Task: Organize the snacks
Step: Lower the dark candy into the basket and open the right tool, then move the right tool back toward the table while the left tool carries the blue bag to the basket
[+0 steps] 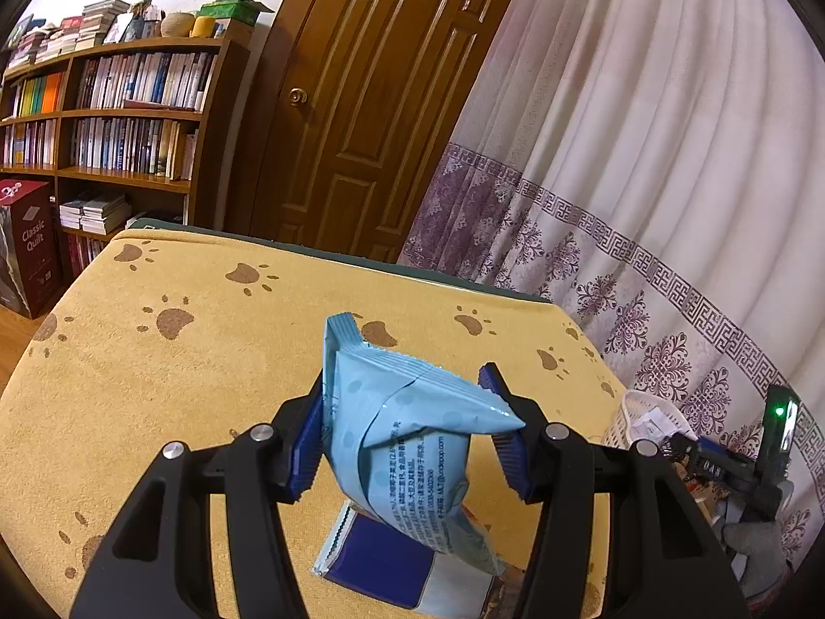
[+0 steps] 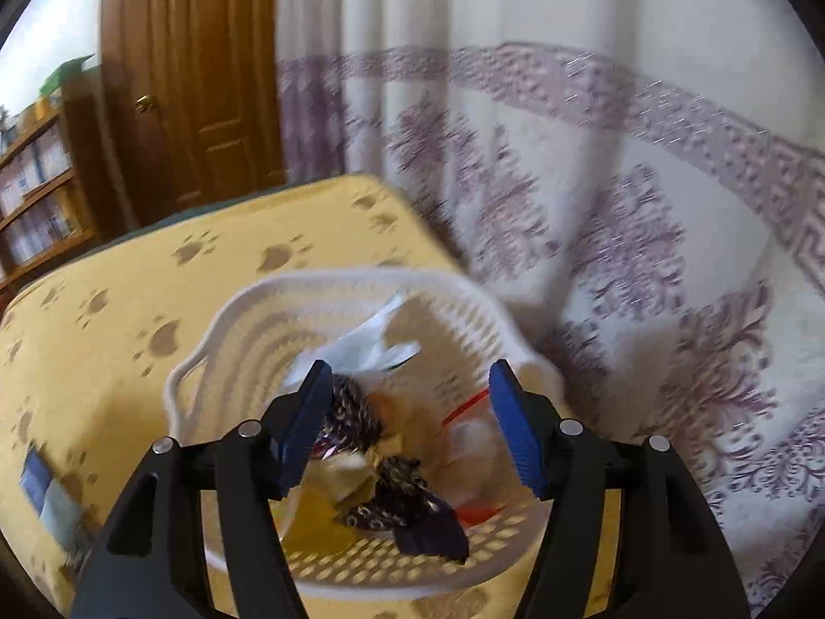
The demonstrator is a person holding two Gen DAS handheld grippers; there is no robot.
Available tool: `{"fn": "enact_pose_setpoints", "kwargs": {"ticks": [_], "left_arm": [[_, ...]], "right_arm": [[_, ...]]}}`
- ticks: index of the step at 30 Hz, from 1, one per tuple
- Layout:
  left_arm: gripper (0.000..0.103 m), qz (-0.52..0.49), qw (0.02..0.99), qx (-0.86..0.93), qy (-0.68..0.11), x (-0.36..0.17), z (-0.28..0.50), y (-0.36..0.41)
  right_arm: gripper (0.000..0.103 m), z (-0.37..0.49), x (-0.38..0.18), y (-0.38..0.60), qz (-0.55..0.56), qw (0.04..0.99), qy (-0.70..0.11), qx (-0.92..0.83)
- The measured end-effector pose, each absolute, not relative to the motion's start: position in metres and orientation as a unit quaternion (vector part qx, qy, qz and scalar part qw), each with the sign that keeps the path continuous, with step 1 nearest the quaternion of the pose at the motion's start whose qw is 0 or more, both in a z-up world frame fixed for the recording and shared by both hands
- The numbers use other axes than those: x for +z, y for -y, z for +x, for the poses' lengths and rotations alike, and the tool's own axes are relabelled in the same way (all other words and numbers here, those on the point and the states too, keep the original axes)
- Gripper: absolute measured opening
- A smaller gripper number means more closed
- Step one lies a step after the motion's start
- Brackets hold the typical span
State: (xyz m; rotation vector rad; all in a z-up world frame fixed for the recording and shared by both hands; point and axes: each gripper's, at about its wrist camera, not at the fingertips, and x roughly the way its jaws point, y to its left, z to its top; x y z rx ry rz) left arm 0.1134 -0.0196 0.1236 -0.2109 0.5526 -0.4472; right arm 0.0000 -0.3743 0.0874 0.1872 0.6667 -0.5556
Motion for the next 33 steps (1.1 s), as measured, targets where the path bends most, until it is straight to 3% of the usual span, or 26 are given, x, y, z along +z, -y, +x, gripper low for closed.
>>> {"fn": "enact_pose_setpoints", "kwargs": {"ticks": [14,20,33], "left_arm": [[0.056,-0.104,0.926,-0.239,-0.272,0.124,0.112,0.026],[0.056,-0.096,0.924,-0.253,-0.271,0.126,0.107,0.036],[0.056,-0.050,0.926,-0.271,-0.258,0.136,0.084,0.070]], "right_arm": [[0.066,-0.043,0.098,0.379,0.138,0.918,-0.262,-0.266],[0.075,-0.068,0.102,0.356,0.161,0.933,-0.225,-0.228],[0.075,-0.094,0.055,0.259,0.162,0.942,-0.279,-0.090]]}}
